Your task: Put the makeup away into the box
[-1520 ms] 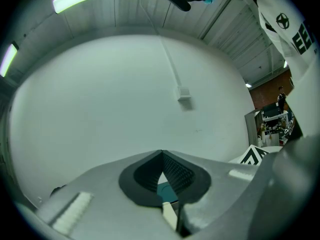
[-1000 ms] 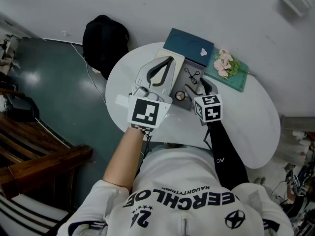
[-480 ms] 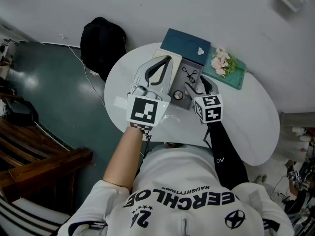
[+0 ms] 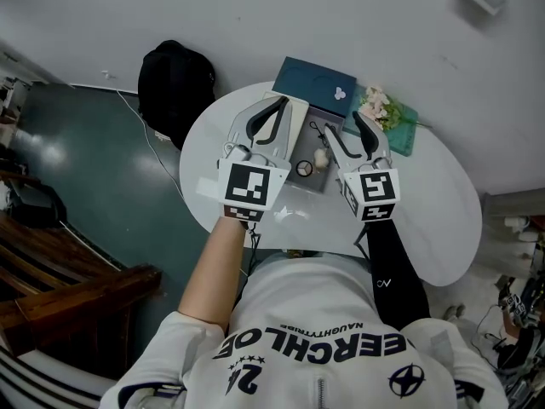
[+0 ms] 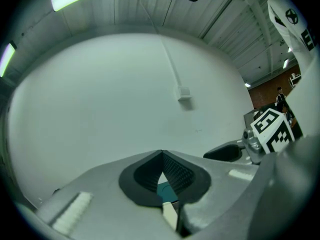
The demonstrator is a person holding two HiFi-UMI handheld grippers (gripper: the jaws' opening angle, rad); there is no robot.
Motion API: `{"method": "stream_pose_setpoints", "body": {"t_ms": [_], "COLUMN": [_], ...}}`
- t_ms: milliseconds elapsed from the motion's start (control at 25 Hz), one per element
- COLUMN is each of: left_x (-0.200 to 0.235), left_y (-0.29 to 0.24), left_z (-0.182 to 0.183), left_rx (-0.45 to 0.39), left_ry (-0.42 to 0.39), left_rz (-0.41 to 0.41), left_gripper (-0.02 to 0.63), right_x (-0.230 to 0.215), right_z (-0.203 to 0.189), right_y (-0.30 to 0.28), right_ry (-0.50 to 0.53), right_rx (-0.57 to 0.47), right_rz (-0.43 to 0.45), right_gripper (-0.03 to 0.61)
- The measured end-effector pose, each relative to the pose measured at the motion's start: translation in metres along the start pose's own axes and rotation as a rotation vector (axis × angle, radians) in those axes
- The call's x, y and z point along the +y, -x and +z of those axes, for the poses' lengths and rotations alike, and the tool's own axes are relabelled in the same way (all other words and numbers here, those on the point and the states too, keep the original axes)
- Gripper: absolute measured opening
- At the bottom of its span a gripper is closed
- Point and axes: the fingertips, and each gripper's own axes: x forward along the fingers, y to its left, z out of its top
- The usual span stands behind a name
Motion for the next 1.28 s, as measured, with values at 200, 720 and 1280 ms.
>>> {"method": "stream_pose_setpoints", "body": {"t_ms": [200,720,1280], "left_x": [-0.002,-0.012,-0.01], "left_y": [-0.001,-0.001,0.0], "left_z": [0.002,0.012,0.011], "left_rx": [0.0,-0.028,-0.028], "left_ry": [0.001,-0.002,0.0], "left_rz": [-0.005,-0.029,-0.022], "left_gripper": [0.002,0.002,0.002], "right_x": [-0.007,-0.004,-0.007], "right_z": [0.051,0.064,0.066], "right_y": [0.02,0.042,0.042], "right_ry": [0.045,0.077,0.092], "right_rx": [-0.153,-0.181,-0.162], "right_rz": [-0.04,-0.015,-0.045], "right_gripper": [0.255,0.029,0.029]}}
